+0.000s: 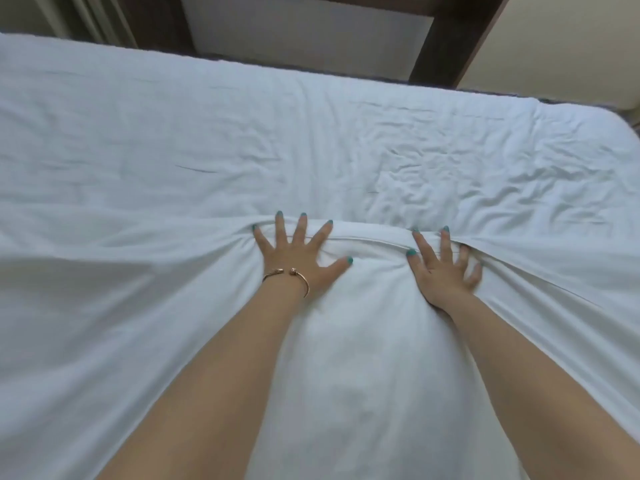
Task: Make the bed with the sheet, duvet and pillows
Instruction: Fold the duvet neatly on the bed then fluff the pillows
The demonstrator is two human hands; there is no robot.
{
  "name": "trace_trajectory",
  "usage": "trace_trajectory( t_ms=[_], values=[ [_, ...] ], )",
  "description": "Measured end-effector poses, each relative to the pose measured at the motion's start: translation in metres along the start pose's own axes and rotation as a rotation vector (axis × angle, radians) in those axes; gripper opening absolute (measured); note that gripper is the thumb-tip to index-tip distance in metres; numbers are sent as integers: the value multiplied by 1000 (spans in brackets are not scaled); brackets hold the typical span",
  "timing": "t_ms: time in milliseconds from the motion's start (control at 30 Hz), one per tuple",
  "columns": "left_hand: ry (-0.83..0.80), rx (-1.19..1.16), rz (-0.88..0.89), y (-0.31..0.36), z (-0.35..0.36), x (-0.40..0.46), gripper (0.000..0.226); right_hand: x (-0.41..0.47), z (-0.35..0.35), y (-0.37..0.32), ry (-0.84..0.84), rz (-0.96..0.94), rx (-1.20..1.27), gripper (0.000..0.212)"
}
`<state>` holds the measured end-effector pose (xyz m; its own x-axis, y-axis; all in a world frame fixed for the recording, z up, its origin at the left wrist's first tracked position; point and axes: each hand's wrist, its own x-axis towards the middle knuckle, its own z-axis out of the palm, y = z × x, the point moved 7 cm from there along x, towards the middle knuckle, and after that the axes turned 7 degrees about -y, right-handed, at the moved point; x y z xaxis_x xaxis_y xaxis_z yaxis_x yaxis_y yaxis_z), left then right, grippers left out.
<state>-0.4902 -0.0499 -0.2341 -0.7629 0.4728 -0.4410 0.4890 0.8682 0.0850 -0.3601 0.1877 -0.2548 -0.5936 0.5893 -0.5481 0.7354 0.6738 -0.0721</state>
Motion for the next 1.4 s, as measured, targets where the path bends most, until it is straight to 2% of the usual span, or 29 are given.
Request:
trace_trajectory(
  t_ms=[67,133,200,233,300,367,400,433,467,533,567,633,700,800,900,967,1000,1033,1067,1100,1133,1167,1200,1233,1300,1333,1400],
  values=[
    [-29,62,128,-17,-8,-20,68,-4,-8,2,-18,45,-42,52],
    [-35,133,162,-60,-7,-56,62,-16,-14,-5,-40,89,-52,52],
    [43,134,162,-113,-5,-91,60,-36,-15,-30,-16,142,21,54],
    [136,111,166,-136,-10,-105,58,-48,-13,-50,-1,135,73,54],
    [374,-14,108,-184,-30,-127,52,-73,-10,-110,34,-36,121,55],
    [540,-176,-117,-246,-54,-140,54,-99,-8,-178,89,-305,64,58],
    [543,-251,-273,-280,-58,-143,53,-113,-7,-212,110,-438,-14,59],
    [447,-298,-425,-310,-55,-144,56,-126,-5,-245,126,-577,-106,60],
    [280,-311,-519,-333,-43,-140,66,-136,-2,-276,124,-696,-175,63],
    [-6,-312,-547,-355,-17,-131,87,-146,11,-321,64,-783,-253,78],
    [-71,-302,-523,-358,-6,-126,91,-146,21,-336,39,-784,-300,90],
    [-67,-267,-497,-357,6,-116,92,-141,46,-352,32,-755,-424,101],
    [-24,-250,-479,-359,12,-110,91,-135,61,-356,76,-694,-460,103],
    [-71,-267,-464,-360,15,-112,91,-138,67,-362,192,-717,-487,103],
    [-64,-190,-469,-357,-6,-119,88,-151,64,-369,159,-924,-365,78],
    [-11,52,-383,-344,-37,-118,72,-165,58,-377,42,-1042,-110,55],
    [7,157,-293,-332,-51,-116,59,-170,51,-382,-26,-1025,37,48],
    [1,151,-221,-322,-59,-115,44,-172,46,-387,-110,-967,153,44],
    [-32,73,-175,-317,-63,-114,37,-173,45,-394,-201,-905,204,42],
    [-74,-73,-188,-318,-64,-116,38,-173,44,-401,-225,-879,176,35],
    [-122,-216,-224,-320,-62,-121,43,-171,42,-408,-190,-866,102,20],
    [-151,-278,-262,-324,-61,-124,46,-165,37,-412,-134,-838,83,18],
    [-160,-231,-280,-330,-64,-128,45,-160,26,-414,-58,-782,160,26],
    [-134,-85,-278,-339,-71,-127,44,-153,12,-413,19,-730,328,27],
    [5,137,-318,-366,-93,-126,42,-135,-9,-406,120,-610,673,16],
    [107,186,-382,-384,-109,-127,36,-127,-12,-405,146,-576,707,12],
    [273,245,-499,-409,-131,-125,30,-112,2,-409,120,-545,463,15]
  ],
)
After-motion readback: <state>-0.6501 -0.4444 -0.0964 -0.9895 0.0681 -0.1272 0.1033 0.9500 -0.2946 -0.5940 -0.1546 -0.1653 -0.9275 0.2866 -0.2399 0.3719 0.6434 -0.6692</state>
